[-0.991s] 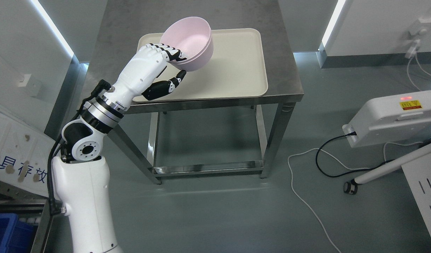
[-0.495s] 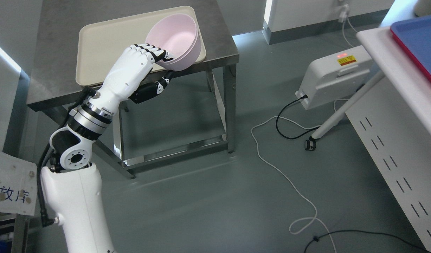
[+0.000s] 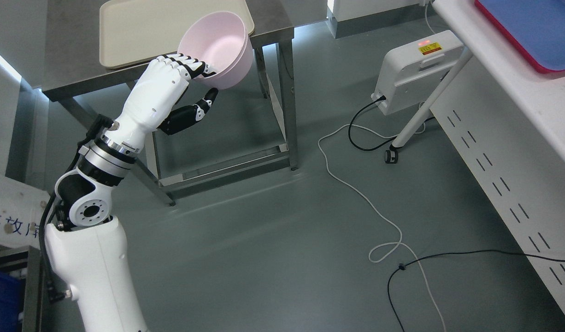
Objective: Stack pink IKEA bowls on left shelf middle
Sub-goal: 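Carry the stacked bowls while turning toward the blue bin shelf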
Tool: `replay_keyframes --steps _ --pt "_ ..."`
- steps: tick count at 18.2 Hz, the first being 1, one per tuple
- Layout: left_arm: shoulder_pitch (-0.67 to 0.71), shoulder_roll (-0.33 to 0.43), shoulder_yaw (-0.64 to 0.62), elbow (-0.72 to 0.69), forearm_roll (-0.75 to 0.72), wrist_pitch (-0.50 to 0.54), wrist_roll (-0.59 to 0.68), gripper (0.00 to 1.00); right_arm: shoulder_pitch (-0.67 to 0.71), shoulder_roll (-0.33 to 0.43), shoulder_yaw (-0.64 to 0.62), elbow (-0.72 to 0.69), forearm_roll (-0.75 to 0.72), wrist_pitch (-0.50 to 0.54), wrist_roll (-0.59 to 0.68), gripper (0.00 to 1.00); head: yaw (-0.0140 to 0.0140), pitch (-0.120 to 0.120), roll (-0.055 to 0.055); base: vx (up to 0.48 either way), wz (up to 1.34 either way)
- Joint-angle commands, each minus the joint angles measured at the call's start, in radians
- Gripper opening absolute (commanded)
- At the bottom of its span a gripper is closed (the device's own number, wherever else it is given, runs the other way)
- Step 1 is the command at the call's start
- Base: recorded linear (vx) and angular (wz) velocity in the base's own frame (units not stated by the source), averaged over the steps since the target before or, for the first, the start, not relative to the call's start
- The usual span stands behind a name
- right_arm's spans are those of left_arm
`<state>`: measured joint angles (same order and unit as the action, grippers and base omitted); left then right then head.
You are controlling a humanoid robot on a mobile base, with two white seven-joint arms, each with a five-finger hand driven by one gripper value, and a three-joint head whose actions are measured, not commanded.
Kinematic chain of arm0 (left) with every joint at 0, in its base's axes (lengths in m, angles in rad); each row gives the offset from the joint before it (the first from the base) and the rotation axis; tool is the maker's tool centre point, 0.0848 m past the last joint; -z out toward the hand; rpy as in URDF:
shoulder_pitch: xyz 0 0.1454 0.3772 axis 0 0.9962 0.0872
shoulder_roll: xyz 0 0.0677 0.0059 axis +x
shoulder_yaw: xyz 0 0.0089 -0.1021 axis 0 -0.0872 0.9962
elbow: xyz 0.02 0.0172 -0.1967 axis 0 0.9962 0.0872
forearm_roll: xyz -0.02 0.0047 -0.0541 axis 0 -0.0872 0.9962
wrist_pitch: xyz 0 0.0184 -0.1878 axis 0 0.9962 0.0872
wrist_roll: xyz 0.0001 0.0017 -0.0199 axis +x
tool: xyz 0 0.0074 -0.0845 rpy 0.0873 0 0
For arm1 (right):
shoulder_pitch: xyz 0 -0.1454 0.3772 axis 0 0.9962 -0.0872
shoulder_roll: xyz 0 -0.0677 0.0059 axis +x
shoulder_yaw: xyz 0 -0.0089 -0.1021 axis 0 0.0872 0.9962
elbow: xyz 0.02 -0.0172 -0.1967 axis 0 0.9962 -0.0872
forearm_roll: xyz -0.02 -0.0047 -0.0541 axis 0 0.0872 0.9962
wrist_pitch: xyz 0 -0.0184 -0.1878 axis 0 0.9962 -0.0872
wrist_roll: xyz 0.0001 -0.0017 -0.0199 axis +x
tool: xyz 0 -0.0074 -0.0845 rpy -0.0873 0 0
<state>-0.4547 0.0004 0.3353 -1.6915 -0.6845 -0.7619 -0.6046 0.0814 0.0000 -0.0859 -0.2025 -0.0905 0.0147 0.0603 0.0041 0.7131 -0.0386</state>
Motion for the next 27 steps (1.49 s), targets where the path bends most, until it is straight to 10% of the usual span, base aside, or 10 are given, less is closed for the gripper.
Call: replay_keyframes --steps 1,16,27 --pt "0.001 0.017 0.037 -0.019 0.000 0.001 0.000 0.02 0.000 -0.017 0.000 0.000 0.000 0.001 0.000 1.00 0.0000 0.000 0.000 -0.276 0.21" --pt "-0.176 0.017 -0.211 -0.051 0.017 0.039 -0.001 0.03 0.000 -0.017 0.000 0.000 0.000 0.001 0.001 1.00 0.0000 0.000 0.000 -0.265 0.27" --pt "-0.165 0.017 -0.064 -0.071 0.060 0.039 -0.027 0.02 0.000 -0.017 0.000 0.000 0.000 0.001 0.000 1.00 0.0000 0.000 0.000 -0.265 0.37"
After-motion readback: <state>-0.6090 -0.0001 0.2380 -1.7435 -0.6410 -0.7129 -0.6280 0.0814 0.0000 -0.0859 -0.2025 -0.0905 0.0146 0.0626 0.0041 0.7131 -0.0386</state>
